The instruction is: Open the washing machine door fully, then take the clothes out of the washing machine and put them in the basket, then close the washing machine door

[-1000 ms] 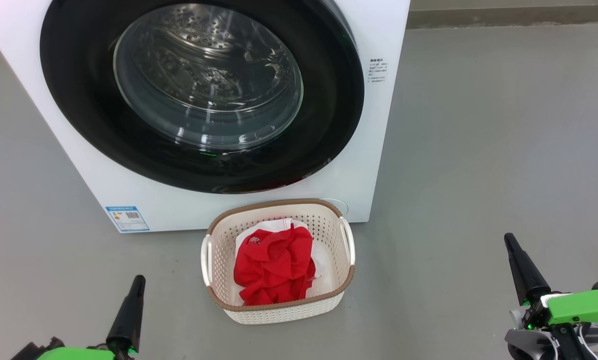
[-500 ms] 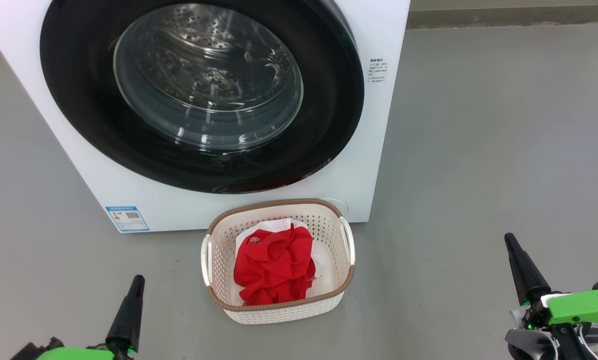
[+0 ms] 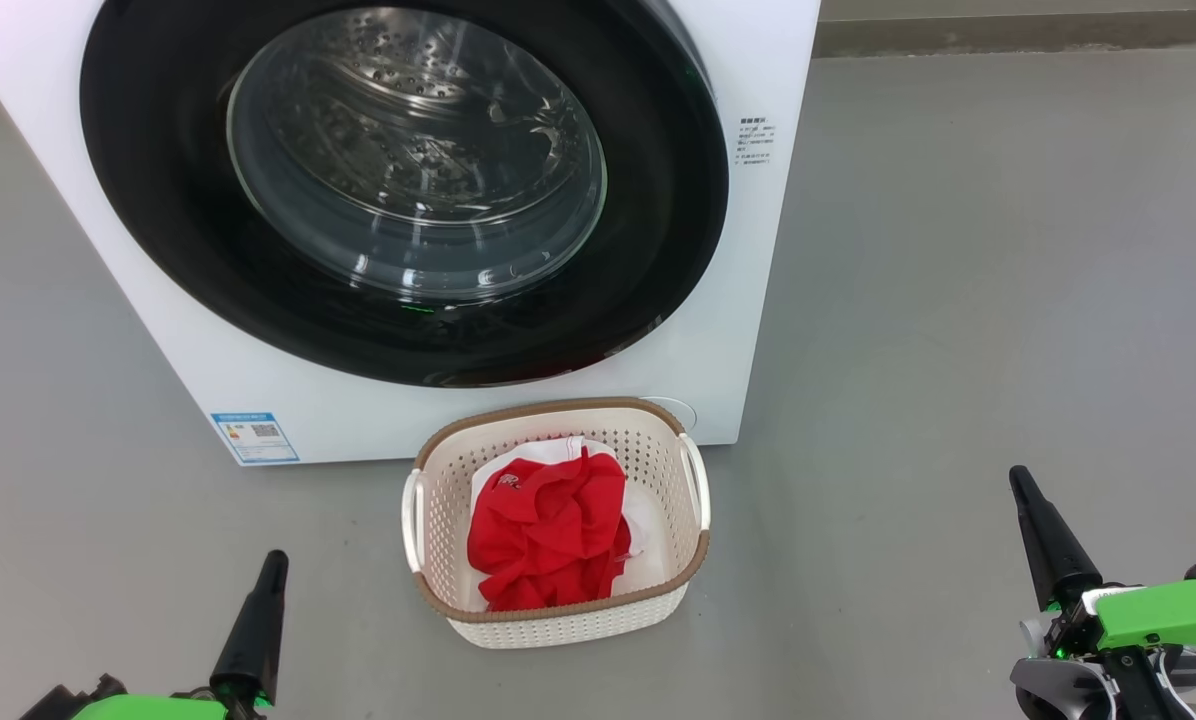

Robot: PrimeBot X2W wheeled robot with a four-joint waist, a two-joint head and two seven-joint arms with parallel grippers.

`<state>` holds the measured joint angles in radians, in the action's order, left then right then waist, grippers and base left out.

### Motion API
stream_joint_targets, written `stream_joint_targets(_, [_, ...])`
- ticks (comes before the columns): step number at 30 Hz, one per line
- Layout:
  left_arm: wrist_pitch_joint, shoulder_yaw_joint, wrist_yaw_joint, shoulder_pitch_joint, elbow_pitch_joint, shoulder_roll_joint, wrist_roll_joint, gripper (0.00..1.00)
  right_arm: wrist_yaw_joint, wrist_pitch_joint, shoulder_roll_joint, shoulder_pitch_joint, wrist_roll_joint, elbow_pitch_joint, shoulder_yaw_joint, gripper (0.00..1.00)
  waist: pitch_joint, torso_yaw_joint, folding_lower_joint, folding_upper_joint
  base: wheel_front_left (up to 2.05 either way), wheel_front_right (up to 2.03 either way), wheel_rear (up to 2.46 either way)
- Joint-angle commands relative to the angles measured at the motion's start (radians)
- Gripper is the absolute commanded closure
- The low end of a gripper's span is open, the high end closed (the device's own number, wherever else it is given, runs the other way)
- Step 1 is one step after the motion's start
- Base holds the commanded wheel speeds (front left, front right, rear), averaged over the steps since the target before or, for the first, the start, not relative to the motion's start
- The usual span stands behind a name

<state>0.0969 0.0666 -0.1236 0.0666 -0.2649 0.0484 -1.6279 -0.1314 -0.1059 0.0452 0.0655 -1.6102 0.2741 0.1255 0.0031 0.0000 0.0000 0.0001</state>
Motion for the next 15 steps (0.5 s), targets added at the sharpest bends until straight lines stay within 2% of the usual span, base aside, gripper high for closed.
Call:
stream_joint_targets(1, [0.008,0.036,-0.007,0.04,0.02,0.01,0.01,1.0,0.001,-0.006,0.007,0.042,0.0,-0.029,-0.014,1.0,0.0,0.0,0.0,-0.0001,0.0,0.0,0.0])
stream_joint_targets(15, [0.009,0.039,-0.007,0.041,0.02,0.009,0.012,1.0,0.001,-0.006,0.007,0.042,0.001,-0.029,-0.013,1.0,0.0,0.0,0.0,-0.0001,0.0,0.0,0.0])
